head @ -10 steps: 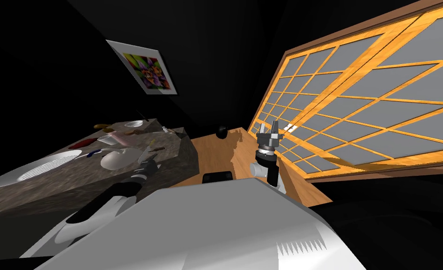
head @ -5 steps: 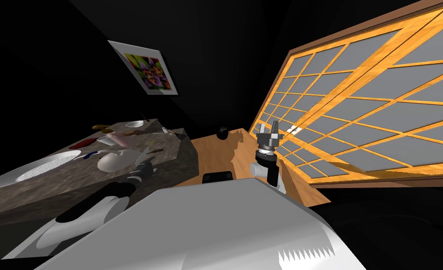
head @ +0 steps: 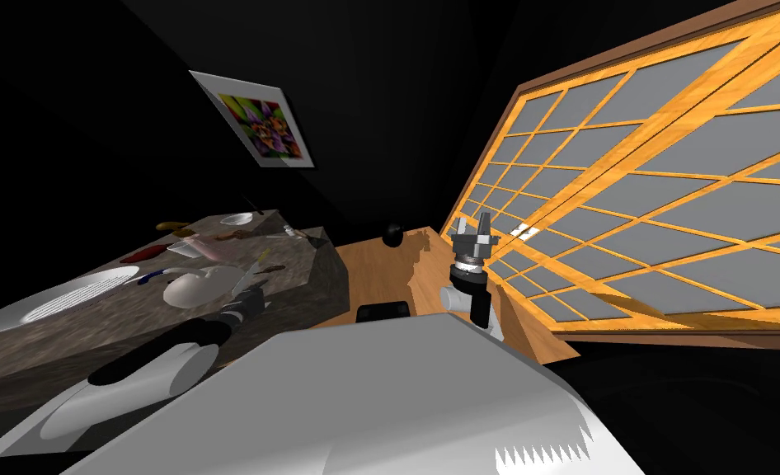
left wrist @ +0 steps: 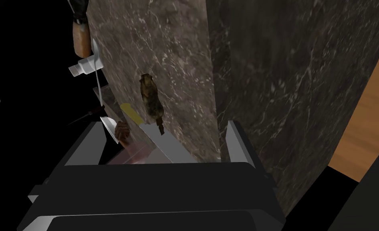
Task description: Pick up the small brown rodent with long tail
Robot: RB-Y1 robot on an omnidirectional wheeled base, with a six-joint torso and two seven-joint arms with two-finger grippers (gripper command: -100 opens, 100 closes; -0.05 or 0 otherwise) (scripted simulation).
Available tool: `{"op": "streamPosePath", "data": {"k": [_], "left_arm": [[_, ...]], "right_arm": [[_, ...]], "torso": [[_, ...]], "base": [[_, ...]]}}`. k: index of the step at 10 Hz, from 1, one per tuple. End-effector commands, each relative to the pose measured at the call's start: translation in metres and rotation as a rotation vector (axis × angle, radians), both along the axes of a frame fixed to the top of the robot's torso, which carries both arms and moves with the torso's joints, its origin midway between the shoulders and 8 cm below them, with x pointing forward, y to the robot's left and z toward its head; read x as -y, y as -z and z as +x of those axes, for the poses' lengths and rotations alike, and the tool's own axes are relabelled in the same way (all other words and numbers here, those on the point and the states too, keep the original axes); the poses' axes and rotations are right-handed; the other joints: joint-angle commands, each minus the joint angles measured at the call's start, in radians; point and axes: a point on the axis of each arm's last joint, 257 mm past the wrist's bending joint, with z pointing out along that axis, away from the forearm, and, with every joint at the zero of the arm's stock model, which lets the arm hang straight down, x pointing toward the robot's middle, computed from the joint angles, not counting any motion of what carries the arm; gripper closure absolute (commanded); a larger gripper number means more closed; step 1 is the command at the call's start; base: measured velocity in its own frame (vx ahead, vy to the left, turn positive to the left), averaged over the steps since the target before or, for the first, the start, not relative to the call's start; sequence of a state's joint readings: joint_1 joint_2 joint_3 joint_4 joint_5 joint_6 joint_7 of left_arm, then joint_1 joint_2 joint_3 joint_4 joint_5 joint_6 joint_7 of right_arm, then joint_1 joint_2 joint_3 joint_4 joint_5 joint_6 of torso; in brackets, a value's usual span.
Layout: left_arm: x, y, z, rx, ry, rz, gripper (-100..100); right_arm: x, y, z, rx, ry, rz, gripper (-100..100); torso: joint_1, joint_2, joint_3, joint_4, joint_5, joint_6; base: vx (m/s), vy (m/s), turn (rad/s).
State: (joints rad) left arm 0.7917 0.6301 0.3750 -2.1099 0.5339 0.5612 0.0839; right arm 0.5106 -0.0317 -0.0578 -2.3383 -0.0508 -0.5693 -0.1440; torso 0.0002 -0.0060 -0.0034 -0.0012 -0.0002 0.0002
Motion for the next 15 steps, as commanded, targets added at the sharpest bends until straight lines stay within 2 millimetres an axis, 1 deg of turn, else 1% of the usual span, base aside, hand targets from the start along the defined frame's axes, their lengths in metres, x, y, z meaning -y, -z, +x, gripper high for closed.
{"op": "streamPosePath", "data": {"k": [1,2,3,5,6,8,9,11,12,14,15], "left_arm": [[-0.006,0.006,-0.008,-0.046,-0.015,-0.006,-100],[-0.006,0.009,-0.011,-0.061,-0.02,-0.009,-100],[-0.014,0.007,-0.012,-0.083,-0.029,-0.01,-100],[-0.015,0.014,-0.02,-0.123,-0.041,-0.017,-100],[-0.022,0.01,-0.02,-0.14,-0.048,-0.017,-100],[-0.023,0.018,-0.029,-0.183,-0.06,-0.026,-100],[-0.029,0.014,-0.028,-0.198,-0.066,-0.027,-100],[-0.029,0.021,-0.037,-0.24,-0.078,-0.035,-100],[-0.034,0.017,-0.036,-0.256,-0.083,-0.037,-100],[-0.034,0.022,-0.044,-0.293,-0.094,-0.044,-100],[-0.038,0.019,-0.044,-0.31,-0.099,-0.048,-100]], "right_arm": [[0.0,0.0,0.0,0.0,0.0,0.0,0],[0.0,0.0,0.0,0.0,0.0,0.0,0],[0.0,0.0,0.0,0.0,0.0,0.0,0],[0.0,0.0,0.0,0.0,0.0,0.0,0],[0.0,0.0,0.0,0.0,0.0,0.0,0],[0.0,0.0,0.0,0.0,0.0,0.0,0],[0.0,0.0,0.0,0.0,0.0,0.0,0],[0.0,0.0,0.0,0.0,0.0,0.0,0],[0.0,0.0,0.0,0.0,0.0,0.0,0],[0.0,0.0,0.0,0.0,0.0,0.0,0],[0.0,0.0,0.0,0.0,0.0,0.0,0]], "torso": [[0.0,0.0,0.0,0.0,0.0,0.0],[0.0,-0.001,-0.001,0.0,0.0,0.0],[0.0,0.002,0.001,0.0,0.0,0.0],[0.001,-0.001,-0.001,0.0,0.0,0.0],[0.001,0.002,0.001,0.0,0.0,0.0],[0.001,-0.001,-0.001,0.0,0.0,0.0],[0.001,0.002,0.001,0.0,0.0,0.0],[0.001,-0.001,-0.001,0.0,0.0,0.0],[0.001,0.002,0.001,0.0,0.0,0.0],[0.002,-0.001,-0.001,-0.001,0.0,0.0],[0.002,0.001,0.0,0.0,0.001,0.0]], "base": [[0.105,-0.02,0.05],[0.042,-0.008,-0.005],[0.087,-0.009,0.083],[0.075,-0.002,0.02],[0.095,0.005,0.09],[0.076,-0.004,0.02],[0.096,0.017,0.079],[0.079,-0.007,0.026],[0.11,-0.001,0.088],[0.083,0.014,0.026],[0.113,0.022,0.09]]}}
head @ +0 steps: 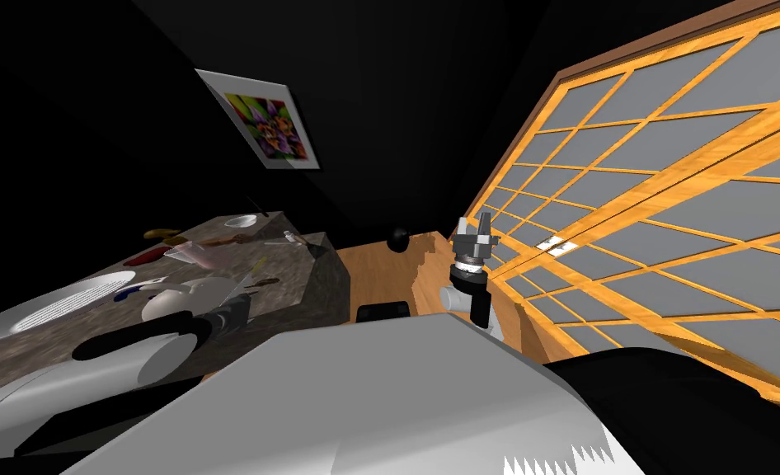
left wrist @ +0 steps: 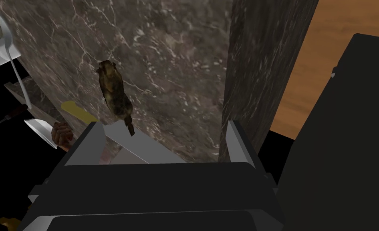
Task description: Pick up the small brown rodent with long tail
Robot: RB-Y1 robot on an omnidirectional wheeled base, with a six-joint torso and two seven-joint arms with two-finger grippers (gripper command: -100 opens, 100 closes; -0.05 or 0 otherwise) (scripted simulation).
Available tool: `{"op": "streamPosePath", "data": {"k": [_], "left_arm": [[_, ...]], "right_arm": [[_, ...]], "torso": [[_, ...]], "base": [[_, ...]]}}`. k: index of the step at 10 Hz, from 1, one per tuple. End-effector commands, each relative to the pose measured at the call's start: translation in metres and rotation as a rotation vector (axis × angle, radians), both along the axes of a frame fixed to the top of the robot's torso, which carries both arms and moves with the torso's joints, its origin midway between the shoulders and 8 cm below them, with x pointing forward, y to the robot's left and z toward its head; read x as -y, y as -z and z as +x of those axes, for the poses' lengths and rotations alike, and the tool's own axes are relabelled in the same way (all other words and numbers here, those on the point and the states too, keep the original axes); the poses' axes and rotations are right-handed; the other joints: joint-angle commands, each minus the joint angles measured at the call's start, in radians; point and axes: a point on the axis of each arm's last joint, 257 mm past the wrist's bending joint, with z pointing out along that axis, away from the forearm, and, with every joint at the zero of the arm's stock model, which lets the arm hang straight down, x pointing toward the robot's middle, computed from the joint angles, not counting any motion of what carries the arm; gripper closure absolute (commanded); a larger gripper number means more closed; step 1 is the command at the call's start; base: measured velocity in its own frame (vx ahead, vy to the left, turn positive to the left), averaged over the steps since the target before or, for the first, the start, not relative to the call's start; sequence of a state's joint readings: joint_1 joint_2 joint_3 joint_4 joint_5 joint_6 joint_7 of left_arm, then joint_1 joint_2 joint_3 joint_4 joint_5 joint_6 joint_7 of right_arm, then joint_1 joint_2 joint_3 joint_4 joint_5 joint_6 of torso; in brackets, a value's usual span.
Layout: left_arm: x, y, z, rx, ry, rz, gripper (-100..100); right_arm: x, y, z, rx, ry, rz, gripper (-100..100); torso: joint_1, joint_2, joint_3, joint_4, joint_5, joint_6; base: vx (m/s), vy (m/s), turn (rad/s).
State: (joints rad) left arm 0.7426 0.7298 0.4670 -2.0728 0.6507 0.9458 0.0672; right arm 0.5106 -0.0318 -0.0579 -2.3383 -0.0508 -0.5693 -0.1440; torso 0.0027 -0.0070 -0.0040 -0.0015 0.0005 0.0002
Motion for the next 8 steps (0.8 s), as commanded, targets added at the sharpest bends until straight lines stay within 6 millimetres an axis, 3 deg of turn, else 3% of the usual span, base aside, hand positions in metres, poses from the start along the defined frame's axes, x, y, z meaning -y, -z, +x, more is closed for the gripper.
{"op": "streamPosePath", "data": {"k": [1,8], "left_arm": [[-0.001,0.002,-0.007,-0.038,-0.011,-0.008,-100],[-0.007,0.003,-0.021,-0.158,-0.043,-0.039,-100]], "right_arm": [[0.0,0.0,0.0,0.0,0.0,0.0,0],[0.0,0.0,0.0,0.0,0.0,0.0,0]], "torso": [[0.0,0.0,0.0,0.0,0.0,0.0],[-0.001,0.002,0.001,0.0,0.0,0.0]], "base": [[0.121,0.009,0.058],[0.096,0.017,0.055]]}}
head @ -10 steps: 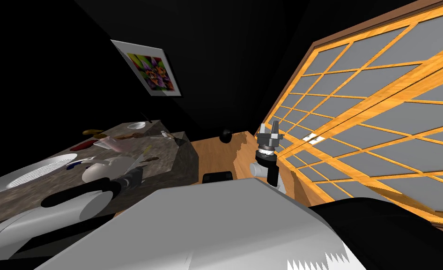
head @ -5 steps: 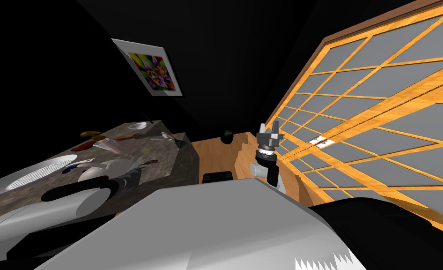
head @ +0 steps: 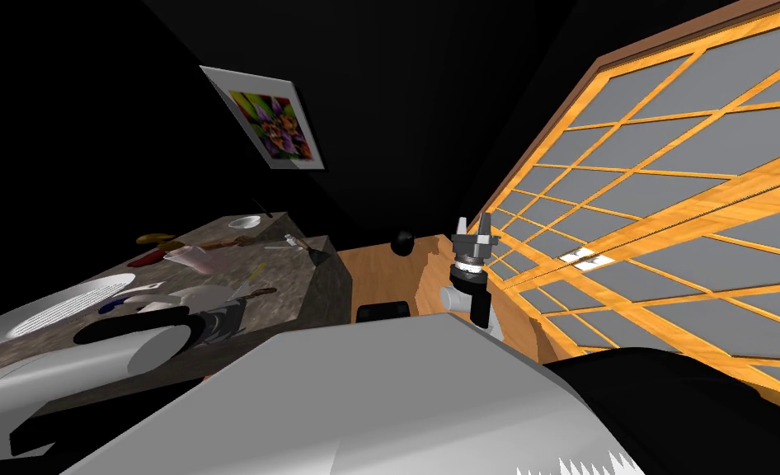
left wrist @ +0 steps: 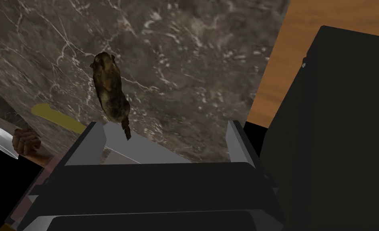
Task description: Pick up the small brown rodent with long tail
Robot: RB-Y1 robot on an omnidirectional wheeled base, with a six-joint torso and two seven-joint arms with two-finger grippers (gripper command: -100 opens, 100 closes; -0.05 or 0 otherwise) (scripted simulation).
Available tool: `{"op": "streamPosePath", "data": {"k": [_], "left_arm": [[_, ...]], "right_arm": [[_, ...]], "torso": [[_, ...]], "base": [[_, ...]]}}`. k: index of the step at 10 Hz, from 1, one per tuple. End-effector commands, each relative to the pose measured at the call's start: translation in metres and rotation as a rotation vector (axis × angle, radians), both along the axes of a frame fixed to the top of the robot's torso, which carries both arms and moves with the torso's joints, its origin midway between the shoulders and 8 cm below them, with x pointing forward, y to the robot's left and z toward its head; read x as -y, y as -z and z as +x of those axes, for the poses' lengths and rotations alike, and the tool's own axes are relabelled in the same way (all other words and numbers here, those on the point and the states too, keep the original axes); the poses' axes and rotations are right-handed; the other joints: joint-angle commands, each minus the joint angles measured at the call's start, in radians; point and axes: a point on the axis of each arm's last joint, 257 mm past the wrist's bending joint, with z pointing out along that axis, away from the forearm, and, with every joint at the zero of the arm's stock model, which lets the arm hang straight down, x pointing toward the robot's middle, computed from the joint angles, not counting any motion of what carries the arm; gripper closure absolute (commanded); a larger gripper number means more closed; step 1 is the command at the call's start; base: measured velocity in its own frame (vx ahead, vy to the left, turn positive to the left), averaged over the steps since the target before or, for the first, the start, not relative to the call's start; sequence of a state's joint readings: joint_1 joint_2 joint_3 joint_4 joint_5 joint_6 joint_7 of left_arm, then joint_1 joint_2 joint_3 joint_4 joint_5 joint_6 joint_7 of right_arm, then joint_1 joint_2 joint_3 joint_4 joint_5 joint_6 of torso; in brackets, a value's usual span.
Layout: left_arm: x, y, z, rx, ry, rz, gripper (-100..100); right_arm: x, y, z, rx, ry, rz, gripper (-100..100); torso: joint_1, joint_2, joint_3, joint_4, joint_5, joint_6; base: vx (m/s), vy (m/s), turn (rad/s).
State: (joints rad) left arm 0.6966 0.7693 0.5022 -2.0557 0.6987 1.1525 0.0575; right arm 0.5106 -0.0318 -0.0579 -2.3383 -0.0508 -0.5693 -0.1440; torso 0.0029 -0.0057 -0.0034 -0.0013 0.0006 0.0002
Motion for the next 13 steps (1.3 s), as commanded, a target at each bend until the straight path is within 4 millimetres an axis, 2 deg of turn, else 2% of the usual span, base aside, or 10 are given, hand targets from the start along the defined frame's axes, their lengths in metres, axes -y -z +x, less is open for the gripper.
{"op": "streamPosePath", "data": {"k": [1,9,13], "left_arm": [[0.0,0.003,-0.007,-0.038,-0.01,-0.01,-100],[0.006,0.008,-0.026,-0.178,-0.043,-0.064,-100],[0.015,0.014,-0.036,-0.253,-0.057,-0.106,-100]], "right_arm": [[0.0,0.0,0.0,0.0,0.0,0.0,0],[0.0,0.0,0.0,0.0,0.0,0.0,0],[0.0,0.0,0.0,0.0,0.0,0.0,0]], "torso": [[0.0,0.0,0.0,0.0,0.0,0.0],[0.002,-0.002,-0.001,-0.001,0.0,0.0],[0.002,-0.001,-0.001,0.0,0.001,0.0]], "base": [[0.108,0.033,0.05],[0.124,0.038,0.065],[0.116,0.043,0.073]]}}
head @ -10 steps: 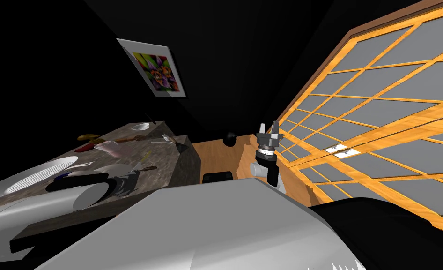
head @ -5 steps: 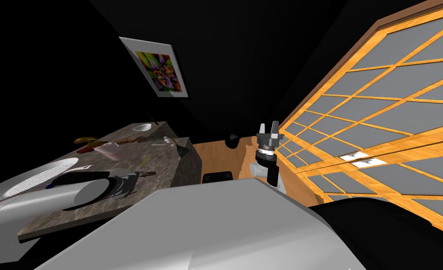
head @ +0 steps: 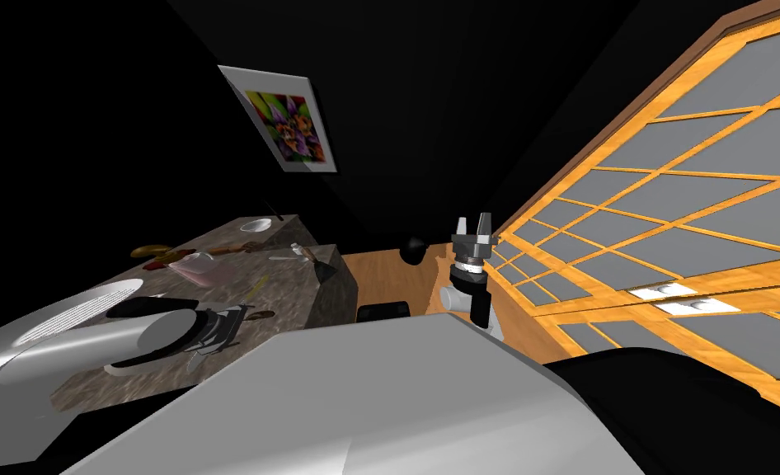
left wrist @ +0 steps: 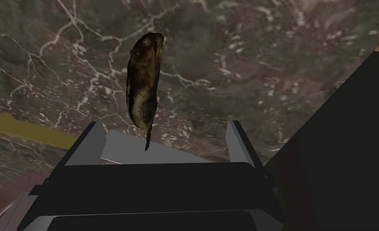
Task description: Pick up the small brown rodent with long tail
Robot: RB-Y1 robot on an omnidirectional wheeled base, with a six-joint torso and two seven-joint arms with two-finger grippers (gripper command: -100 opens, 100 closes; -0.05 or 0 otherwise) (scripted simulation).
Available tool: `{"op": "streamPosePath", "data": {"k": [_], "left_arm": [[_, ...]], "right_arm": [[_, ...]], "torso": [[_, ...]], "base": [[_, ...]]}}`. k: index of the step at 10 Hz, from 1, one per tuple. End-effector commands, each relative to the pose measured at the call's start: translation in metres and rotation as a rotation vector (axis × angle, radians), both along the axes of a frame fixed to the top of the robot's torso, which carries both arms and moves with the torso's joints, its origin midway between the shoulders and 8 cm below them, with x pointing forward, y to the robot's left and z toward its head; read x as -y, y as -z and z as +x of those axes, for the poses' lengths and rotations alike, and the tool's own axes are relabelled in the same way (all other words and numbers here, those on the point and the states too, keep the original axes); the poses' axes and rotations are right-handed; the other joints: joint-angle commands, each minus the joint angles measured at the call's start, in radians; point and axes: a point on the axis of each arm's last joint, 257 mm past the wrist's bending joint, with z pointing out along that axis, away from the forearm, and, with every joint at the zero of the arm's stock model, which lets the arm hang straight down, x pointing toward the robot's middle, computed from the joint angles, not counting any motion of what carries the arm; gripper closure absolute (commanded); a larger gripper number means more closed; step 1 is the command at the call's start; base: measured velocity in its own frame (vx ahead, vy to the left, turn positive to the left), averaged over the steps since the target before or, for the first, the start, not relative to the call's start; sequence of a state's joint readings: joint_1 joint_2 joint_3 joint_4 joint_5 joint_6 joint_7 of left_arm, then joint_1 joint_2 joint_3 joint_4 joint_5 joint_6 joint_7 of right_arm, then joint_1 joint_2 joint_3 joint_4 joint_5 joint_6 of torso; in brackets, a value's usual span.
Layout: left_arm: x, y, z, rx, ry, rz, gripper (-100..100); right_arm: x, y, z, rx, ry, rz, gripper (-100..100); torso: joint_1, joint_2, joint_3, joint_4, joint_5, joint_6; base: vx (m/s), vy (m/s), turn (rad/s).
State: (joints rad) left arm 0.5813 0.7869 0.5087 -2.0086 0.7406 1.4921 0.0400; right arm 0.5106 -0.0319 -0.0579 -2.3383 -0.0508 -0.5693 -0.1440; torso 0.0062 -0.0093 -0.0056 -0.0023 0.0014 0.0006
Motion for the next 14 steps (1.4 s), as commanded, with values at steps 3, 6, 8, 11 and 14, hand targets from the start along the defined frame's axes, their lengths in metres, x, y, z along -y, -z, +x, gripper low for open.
{"op": "streamPosePath", "data": {"k": [3,6,8,11,14], "left_arm": [[0.011,0.009,-0.01,-0.067,-0.012,-0.042,-100],[0.013,0.009,-0.011,-0.073,-0.013,-0.047,0],[0.008,0.022,-0.011,-0.071,-0.022,-0.045,-100],[0.008,0.026,-0.012,-0.071,-0.024,-0.044,100],[0.008,0.026,-0.012,-0.072,-0.022,-0.044,100]], "right_arm": [[0.0,0.0,0.0,0.0,0.0,0.0,0],[0.0,0.0,0.0,0.0,0.0,0.0,0],[0.0,0.0,0.0,0.0,0.0,0.0,0],[0.0,0.0,0.0,0.0,0.0,0.0,0],[0.0,0.0,0.0,0.0,0.0,0.0,0]], "torso": [[0.0,0.001,0.0,0.0,0.0,0.0],[-0.002,0.007,0.004,0.001,0.0,0.0],[-0.004,0.01,0.006,0.002,-0.001,0.0],[-0.004,0.011,0.006,0.002,-0.001,0.0],[-0.003,0.01,0.006,0.002,-0.001,0.0]], "base": [[0.126,0.059,0.084],[0.046,0.025,0.018],[-0.008,-0.001,-0.039],[-0.008,-0.001,-0.013],[0.0,0.0,0.0]]}}
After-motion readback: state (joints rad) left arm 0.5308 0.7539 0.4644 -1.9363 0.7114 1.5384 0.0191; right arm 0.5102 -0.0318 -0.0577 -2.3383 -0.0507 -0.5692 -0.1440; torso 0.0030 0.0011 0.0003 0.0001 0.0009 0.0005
